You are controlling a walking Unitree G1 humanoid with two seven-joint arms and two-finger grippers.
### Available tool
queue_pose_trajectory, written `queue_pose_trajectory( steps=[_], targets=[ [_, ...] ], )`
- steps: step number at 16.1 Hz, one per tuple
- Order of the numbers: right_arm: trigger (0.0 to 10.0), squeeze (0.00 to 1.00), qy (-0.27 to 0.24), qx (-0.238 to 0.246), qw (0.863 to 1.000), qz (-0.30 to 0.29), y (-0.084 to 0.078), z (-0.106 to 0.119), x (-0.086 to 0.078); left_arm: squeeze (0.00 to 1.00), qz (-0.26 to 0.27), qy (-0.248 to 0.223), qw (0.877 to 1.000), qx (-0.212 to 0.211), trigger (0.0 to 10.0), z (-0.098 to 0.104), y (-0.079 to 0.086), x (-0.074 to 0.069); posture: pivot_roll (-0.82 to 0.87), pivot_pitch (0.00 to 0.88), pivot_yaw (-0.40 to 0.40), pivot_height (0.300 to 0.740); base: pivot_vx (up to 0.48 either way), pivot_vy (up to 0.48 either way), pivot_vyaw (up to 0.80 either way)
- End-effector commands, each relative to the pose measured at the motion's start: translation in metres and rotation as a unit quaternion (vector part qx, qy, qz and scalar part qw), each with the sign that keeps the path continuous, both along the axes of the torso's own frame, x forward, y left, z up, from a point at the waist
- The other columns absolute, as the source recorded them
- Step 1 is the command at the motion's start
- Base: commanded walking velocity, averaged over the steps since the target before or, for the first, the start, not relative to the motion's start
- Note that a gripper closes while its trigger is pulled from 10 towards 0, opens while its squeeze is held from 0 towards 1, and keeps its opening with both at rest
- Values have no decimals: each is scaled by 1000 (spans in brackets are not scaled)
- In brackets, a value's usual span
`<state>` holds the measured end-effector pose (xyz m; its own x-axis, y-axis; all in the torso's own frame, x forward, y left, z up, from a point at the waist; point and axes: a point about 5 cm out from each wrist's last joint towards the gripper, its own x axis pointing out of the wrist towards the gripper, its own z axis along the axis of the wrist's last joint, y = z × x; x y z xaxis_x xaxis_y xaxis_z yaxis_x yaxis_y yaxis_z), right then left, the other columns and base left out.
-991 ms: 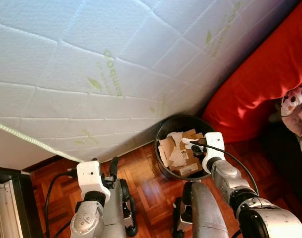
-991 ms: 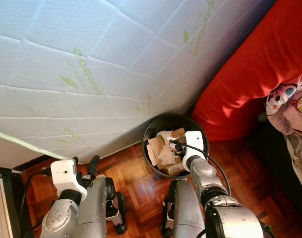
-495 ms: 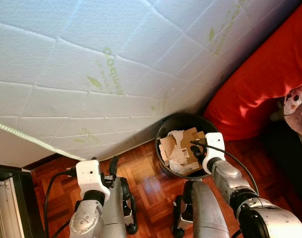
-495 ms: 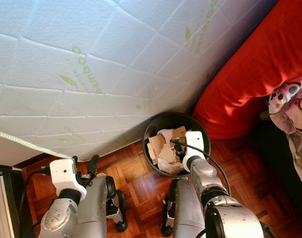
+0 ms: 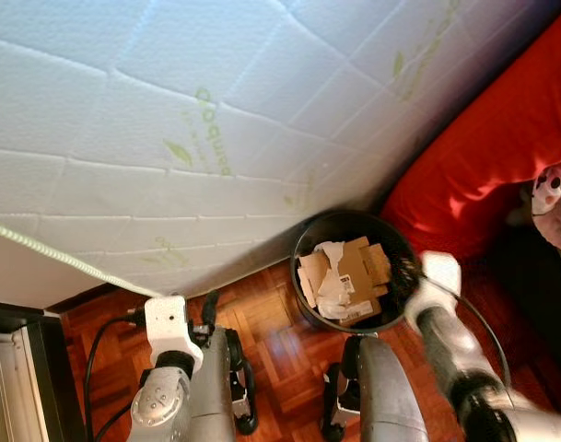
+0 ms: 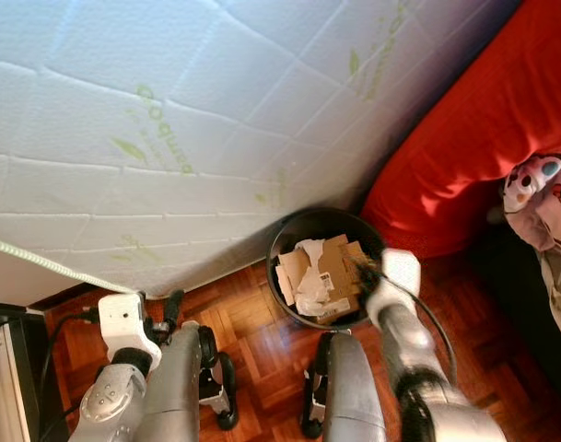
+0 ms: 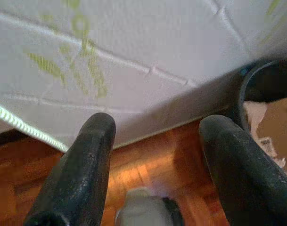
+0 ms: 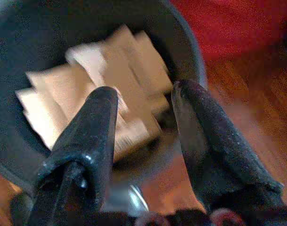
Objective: Clean up the room
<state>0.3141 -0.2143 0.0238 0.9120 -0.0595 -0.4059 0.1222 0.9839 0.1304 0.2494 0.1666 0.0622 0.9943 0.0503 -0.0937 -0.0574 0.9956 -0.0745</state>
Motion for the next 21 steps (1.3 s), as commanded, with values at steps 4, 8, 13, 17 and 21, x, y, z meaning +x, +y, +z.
queue_pose_trajectory(
  steps=[4,8,13,17,21],
  targets=[
    [10000,0,75,18,996,-51,-14,-51,-59,0,14,55,998,5,10000,-31,13,-6,-46,306,16,682,0,0,0],
    [10000,0,119,33,991,-53,-2,-77,-94,0,14,78,997,8,10000,-45,17,1,-70,253,36,727,0,0,0],
    [10000,0,153,42,986,-47,8,-88,-106,0,13,115,993,8,10000,-63,19,1,-83,212,43,732,0,0,0],
    [10000,0,183,40,982,-31,18,-95,-114,0,14,184,983,-6,10000,-89,21,-10,-93,161,49,732,0,0,0],
    [10000,0,205,39,978,-27,21,-102,-125,0,10,201,980,-6,10000,-98,23,-15,-95,140,53,732,0,0,0]
  ],
)
